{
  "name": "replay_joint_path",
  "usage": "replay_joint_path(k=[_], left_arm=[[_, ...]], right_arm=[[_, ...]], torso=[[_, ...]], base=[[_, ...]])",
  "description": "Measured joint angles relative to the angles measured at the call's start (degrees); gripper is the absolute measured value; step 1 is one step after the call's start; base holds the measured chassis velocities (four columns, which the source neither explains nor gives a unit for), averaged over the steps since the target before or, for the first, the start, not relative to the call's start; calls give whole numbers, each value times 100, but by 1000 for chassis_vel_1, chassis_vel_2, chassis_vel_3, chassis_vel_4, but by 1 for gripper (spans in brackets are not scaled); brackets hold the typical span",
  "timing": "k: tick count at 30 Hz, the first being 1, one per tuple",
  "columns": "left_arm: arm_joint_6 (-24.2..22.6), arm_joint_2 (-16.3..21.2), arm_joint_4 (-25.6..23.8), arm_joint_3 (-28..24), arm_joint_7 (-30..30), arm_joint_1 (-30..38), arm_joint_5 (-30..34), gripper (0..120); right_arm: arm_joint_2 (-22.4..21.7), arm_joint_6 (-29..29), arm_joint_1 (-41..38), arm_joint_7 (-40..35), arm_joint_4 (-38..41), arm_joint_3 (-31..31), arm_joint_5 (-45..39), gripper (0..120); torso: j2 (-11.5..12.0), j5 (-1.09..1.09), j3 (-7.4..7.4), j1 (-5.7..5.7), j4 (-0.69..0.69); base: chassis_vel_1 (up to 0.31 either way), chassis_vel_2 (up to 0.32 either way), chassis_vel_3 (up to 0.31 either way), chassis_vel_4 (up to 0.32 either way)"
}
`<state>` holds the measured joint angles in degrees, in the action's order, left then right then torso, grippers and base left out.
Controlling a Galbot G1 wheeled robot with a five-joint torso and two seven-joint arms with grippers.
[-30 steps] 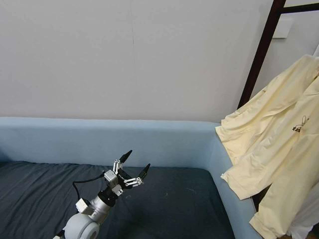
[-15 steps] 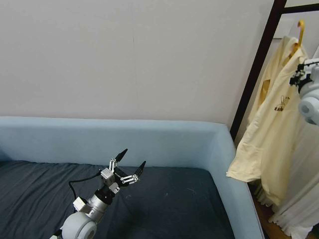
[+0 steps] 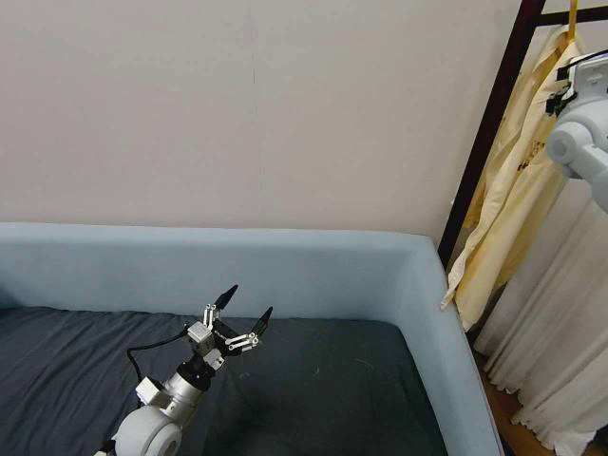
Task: Pick up the clothes from the sofa and hang them on the clothes hanger.
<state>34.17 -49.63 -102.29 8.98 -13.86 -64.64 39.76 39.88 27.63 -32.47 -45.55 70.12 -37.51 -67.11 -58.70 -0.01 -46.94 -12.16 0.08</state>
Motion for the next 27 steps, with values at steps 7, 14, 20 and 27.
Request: replay_joint_path(k=[7, 14, 20, 27], left_arm=[[58, 1, 44, 45, 0, -5, 10, 100], [88, 14, 69, 48, 2, 34, 34, 100], [126, 10, 103, 45, 1, 37, 35, 100], [140, 9, 88, 56, 0, 16, 33, 100]], right_arm=[[539, -5, -159, -961, -257, 108, -928, 7], [940, -151, -151, -1400, -475, 346, -1382, 7], [1199, -314, -135, -1565, -690, 531, -1493, 7], [1390, -369, -180, -1637, -1004, 724, -1572, 7]], torso=[[0, -2, 0, 1, 0], [0, -2, 0, 1, 0], [0, -1, 0, 1, 1], [0, 0, 1, 1, 1]], base=[[0, 0, 0, 0], [0, 0, 0, 0], [0, 0, 0, 0], [0, 0, 0, 0]])
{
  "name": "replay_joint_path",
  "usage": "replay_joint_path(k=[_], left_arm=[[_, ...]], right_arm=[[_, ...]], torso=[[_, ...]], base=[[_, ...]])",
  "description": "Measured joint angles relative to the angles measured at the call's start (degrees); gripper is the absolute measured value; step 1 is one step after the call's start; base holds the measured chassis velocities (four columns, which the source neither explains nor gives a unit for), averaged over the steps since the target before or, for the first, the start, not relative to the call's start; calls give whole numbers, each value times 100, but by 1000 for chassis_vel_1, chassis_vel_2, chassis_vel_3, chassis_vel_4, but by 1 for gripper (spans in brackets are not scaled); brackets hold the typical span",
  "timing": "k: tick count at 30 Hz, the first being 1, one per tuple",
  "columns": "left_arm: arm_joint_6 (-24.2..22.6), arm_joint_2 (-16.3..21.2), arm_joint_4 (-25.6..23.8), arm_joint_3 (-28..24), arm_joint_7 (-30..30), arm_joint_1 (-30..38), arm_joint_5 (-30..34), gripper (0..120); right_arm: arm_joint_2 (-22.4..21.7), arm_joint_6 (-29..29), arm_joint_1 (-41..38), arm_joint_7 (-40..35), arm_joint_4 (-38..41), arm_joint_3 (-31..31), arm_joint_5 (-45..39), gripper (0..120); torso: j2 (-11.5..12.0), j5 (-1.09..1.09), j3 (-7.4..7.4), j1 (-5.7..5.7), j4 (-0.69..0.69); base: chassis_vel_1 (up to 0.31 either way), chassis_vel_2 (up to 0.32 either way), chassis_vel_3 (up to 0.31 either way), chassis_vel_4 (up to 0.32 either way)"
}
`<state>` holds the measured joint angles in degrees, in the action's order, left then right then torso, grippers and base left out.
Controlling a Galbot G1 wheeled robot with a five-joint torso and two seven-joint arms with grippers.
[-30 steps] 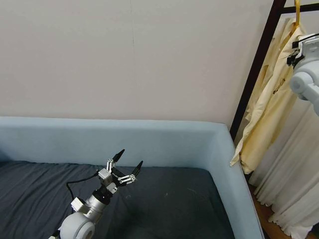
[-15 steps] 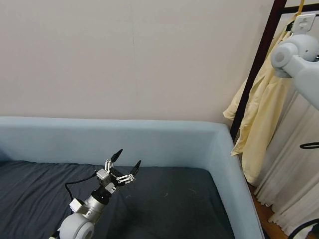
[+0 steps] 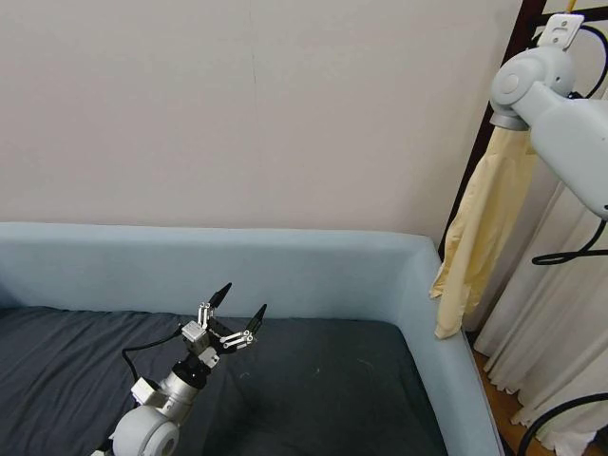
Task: Pick up the clothes from the sofa and hang them on the clothes hanger.
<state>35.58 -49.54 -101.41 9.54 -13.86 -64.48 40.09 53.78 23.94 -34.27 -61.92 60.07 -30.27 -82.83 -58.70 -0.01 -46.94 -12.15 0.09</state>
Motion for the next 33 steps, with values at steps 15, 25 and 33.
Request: replay_joint_path(k=[15, 25, 33], left_arm=[[2, -63, -80, 92, -1, -129, -31, 100], [2, -119, 12, 62, 0, -61, -36, 100], [-19, -159, 71, 56, 21, -16, -35, 100]], right_arm=[[59, 89, 273, 223, -413, 119, 204, 7], [-351, 69, 448, 666, 417, 143, 647, 10], [-1100, -246, 847, 1003, 2216, 373, 1029, 41]], torso=[[-1, -2, 1, 0, 0], [0, 4, 0, 0, 1], [-1, 0, 1, 0, 1]], base=[[0, 0, 0, 0], [0, 0, 0, 0], [0, 0, 0, 0]])
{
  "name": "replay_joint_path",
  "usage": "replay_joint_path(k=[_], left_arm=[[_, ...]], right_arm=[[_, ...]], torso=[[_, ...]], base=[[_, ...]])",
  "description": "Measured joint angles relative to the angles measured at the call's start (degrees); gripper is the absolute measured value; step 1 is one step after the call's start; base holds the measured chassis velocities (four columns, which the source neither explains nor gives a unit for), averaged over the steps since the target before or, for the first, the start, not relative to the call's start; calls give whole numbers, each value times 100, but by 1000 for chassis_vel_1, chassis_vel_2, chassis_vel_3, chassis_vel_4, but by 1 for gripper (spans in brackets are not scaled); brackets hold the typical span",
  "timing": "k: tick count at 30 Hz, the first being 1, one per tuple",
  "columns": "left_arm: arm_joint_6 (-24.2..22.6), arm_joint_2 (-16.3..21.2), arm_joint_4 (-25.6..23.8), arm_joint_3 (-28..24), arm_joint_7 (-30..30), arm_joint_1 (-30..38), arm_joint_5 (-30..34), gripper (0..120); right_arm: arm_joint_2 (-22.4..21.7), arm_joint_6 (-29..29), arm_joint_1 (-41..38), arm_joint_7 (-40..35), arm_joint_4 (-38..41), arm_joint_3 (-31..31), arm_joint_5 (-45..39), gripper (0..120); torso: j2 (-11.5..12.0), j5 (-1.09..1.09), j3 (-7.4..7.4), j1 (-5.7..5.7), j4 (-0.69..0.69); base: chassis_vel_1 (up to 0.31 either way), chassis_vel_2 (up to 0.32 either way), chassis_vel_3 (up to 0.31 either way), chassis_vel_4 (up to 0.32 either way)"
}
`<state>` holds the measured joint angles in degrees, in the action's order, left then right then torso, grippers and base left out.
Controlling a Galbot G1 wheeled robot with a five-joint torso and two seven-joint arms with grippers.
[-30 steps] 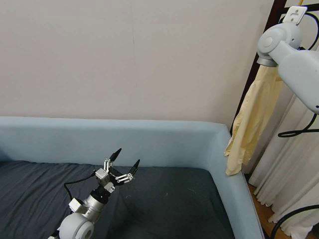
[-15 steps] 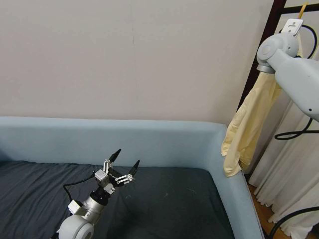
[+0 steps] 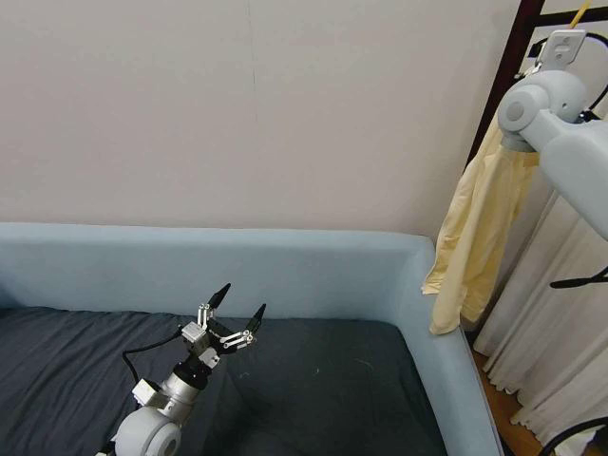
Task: Pick up the clothes from the sofa and hang them on the clothes hanger.
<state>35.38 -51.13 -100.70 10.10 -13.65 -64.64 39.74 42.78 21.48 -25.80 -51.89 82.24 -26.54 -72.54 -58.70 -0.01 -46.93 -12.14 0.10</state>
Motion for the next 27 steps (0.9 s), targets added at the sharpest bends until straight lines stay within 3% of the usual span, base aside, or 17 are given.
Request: replay_joint_path(k=[4, 7, 8, 12, 14, 15, 18, 21, 22, 27], left_arm=[[-17, -28, 1, 39, 31, -56, -27, 100], [-26, -120, -71, 179, 138, -136, 10, 100], [-26, -120, -71, 179, 138, -136, 10, 100], [-165, -352, -427, 623, 499, -337, 279, 100], [-209, -406, -519, 708, 595, -384, 304, 100], [-423, -550, -799, 944, 1048, -560, 260, 100], [-560, -619, -954, 1040, 1370, -665, 173, 100], [-780, -858, -1261, 1304, 2124, -993, -190, 100], [-780, -858, -1261, 1304, 2124, -993, -190, 100], [-749, -1551, -1452, 1626, 2620, -1619, -1000, 100]], right_arm=[[-291, -385, 445, 423, 865, 371, 93, 56], [-571, -1065, 1043, 1403, 1442, 771, 255, 68], [-571, -1065, 1043, 1403, 1442, 771, 255, 68], [-921, -2455, 2575, 3244, 1665, 1552, 727, 85], [-940, -2622, 2860, 3457, 1686, 1654, 833, 90], [-907, -2905, 3644, 3784, 1845, 2080, 1091, 97], [-846, -2958, 4110, 3872, 1982, 2346, 1231, 99], [-598, -2990, 5399, 3990, 2365, 2865, 2046, 100], [-598, -2990, 5399, 3990, 2365, 2865, 2046, 100], [20, -3521, 7081, 4672, 2523, 3298, 3713, 100]], torso=[[0, 0, 0, 0, -2], [0, -3, 0, 0, -3], [0, -3, 0, 0, -3], [0, 5, 0, 1, 2], [0, 8, -1, 0, 2], [0, 4, -1, 0, 1], [0, -2, 0, 0, -1], [0, 5, -1, 0, -3], [0, 5, -1, 0, -3], [0, -1, 0, 0, -4]], base=[[0, 0, 0, 0], [0, 0, 0, 0], [0, 0, 0, 0], [0, 0, 0, 0], [0, 0, 0, 0], [0, 0, 0, 0], [0, 0, 0, 0], [0, 0, 0, 0], [0, 0, 0, 0], [0, 0, 0, 0]])
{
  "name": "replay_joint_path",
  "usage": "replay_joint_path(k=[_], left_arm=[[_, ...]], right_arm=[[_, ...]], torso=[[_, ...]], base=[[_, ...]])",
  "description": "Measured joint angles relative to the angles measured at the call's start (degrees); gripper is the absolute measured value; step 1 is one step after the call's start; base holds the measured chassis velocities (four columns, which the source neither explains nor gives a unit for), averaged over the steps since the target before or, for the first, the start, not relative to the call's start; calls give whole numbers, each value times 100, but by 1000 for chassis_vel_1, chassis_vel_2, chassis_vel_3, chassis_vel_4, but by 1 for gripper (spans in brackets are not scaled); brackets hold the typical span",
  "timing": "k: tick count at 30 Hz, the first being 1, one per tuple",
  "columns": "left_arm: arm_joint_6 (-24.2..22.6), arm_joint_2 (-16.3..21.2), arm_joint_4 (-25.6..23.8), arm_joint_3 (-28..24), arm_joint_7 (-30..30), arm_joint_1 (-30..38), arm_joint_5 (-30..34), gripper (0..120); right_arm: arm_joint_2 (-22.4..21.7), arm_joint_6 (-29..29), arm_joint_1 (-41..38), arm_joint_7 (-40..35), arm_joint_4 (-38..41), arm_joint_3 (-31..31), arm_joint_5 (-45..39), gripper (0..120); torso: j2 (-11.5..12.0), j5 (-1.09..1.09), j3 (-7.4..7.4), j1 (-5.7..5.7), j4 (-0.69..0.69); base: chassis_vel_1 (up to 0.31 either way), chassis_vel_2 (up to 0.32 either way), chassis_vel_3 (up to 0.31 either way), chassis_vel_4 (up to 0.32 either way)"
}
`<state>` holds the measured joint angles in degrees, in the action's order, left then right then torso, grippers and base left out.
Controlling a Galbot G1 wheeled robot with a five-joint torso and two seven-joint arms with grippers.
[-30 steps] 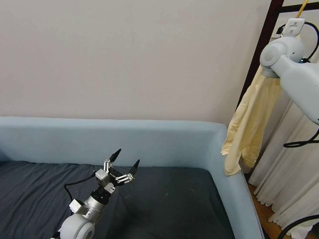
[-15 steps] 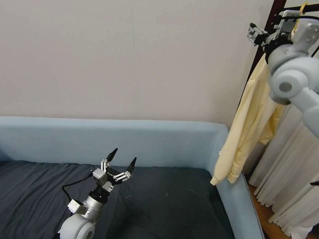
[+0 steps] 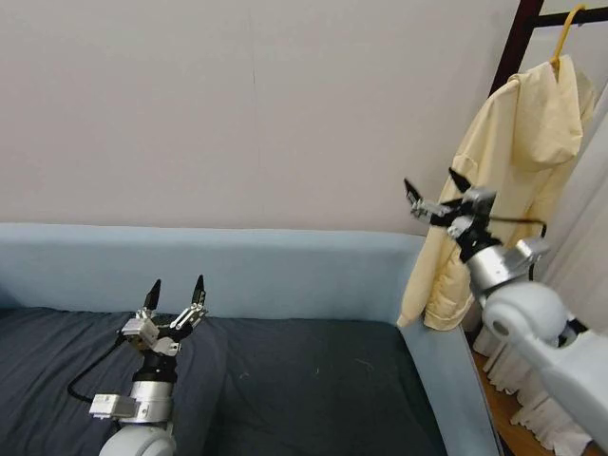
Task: Pick up the clothes from the sofa and hang them on the clothes hanger.
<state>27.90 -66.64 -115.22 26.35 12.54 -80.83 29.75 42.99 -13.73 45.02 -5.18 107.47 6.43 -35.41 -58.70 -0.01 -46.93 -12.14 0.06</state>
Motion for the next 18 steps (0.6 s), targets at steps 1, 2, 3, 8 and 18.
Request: replay_joint_path(k=[1, 2, 3, 8, 18], left_arm=[[0, 0, 0, 0, 0, 0, 0, 100], [24, -94, 1, 20, 58, -71, -103, 100], [62, -199, 12, 39, 103, -161, -211, 100], [163, -485, 16, 43, 378, -595, -645, 100], [-105, -690, -220, 12, 992, -1318, -1051, 100]], right_arm=[[0, 0, 0, 0, 0, 0, 0, 100], [95, -85, 297, 71, 0, 88, 166, 100], [184, -158, 583, 104, -1, 176, 302, 100], [714, -444, 1972, -61, 39, 702, 1102, 100], [1912, 516, 3998, -1657, 992, 1800, 2163, 100]], torso=[[0, 0, 0, 0, 0], [0, 0, 0, 0, 1], [0, 1, 0, 0, 2], [0, 0, 0, 1, 4], [-1, 0, 1, 1, 4]], base=[[0, 0, 0, 0], [0, 0, 0, 0], [0, 0, 0, 0], [0, 0, 0, 0], [0, 0, 0, 0]])
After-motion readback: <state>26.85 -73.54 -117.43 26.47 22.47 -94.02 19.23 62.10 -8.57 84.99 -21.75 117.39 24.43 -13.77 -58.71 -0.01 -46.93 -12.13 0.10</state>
